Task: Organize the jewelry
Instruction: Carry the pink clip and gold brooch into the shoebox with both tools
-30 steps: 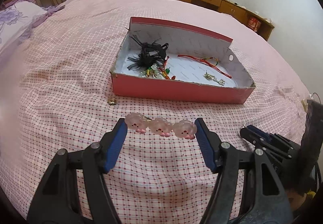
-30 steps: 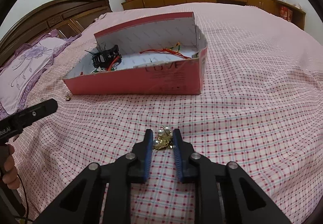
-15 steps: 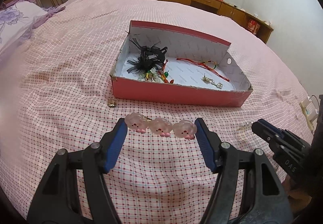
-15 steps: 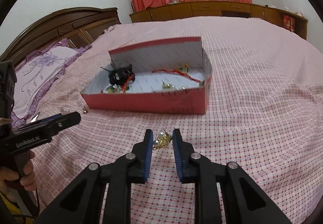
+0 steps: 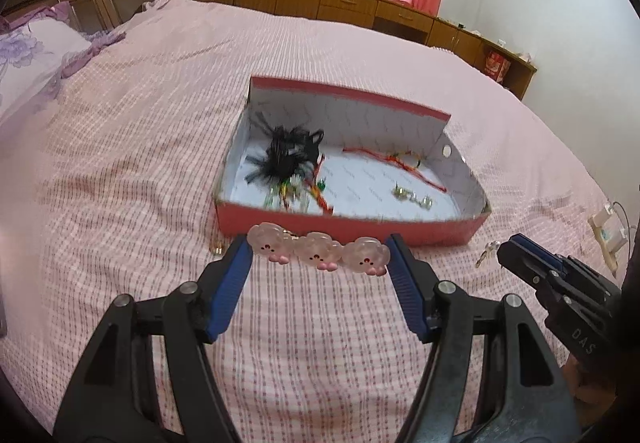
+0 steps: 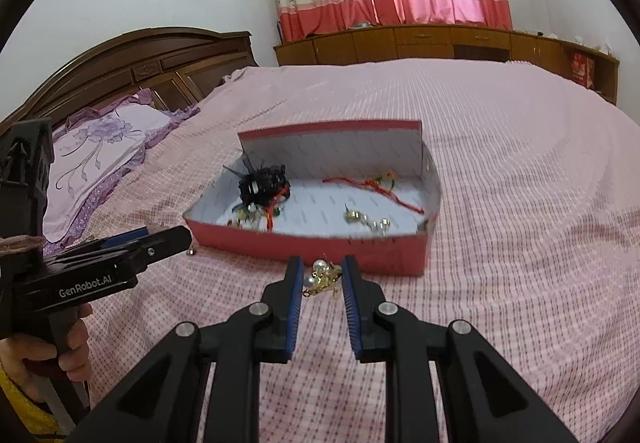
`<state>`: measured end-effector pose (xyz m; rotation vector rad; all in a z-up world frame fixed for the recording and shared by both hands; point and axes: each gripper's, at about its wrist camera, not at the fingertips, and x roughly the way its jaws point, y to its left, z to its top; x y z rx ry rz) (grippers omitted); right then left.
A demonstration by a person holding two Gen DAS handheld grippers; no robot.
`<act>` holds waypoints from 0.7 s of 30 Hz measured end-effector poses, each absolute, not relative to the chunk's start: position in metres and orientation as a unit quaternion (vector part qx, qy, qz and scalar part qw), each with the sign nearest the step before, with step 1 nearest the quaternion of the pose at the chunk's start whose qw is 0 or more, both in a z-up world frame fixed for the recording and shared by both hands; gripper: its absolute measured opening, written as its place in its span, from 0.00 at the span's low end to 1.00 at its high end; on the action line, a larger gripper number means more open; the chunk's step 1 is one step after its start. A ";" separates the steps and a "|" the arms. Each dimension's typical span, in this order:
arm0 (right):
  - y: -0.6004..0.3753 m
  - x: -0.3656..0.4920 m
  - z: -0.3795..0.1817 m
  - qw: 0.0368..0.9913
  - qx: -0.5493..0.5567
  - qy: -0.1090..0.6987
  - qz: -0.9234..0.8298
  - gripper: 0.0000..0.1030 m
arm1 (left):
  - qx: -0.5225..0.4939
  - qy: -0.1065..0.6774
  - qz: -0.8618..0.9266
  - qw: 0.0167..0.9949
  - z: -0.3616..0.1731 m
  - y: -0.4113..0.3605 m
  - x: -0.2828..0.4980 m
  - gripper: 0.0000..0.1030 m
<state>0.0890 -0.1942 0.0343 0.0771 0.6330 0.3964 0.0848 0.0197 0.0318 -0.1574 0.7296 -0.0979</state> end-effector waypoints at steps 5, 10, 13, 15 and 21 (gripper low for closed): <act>-0.189 0.106 0.046 0.937 0.037 0.290 0.194 0.21 | -0.080 0.338 -0.047 0.936 0.043 0.021 0.100 0.59; -0.184 0.127 0.057 0.944 0.041 0.266 0.192 0.21 | -0.081 0.313 -0.046 0.945 0.054 0.021 0.116 0.59; -0.180 0.139 0.060 0.948 0.040 0.253 0.190 0.21 | -0.077 0.297 -0.044 0.951 0.059 0.019 0.125 0.59; -0.177 0.147 0.062 0.950 0.039 0.245 0.188 0.21 | -0.073 0.285 -0.043 0.955 0.062 0.017 0.134 0.59; -0.170 0.177 0.058 0.955 0.041 0.235 0.176 0.21 | -0.060 0.263 -0.043 0.962 0.060 0.010 0.157 0.59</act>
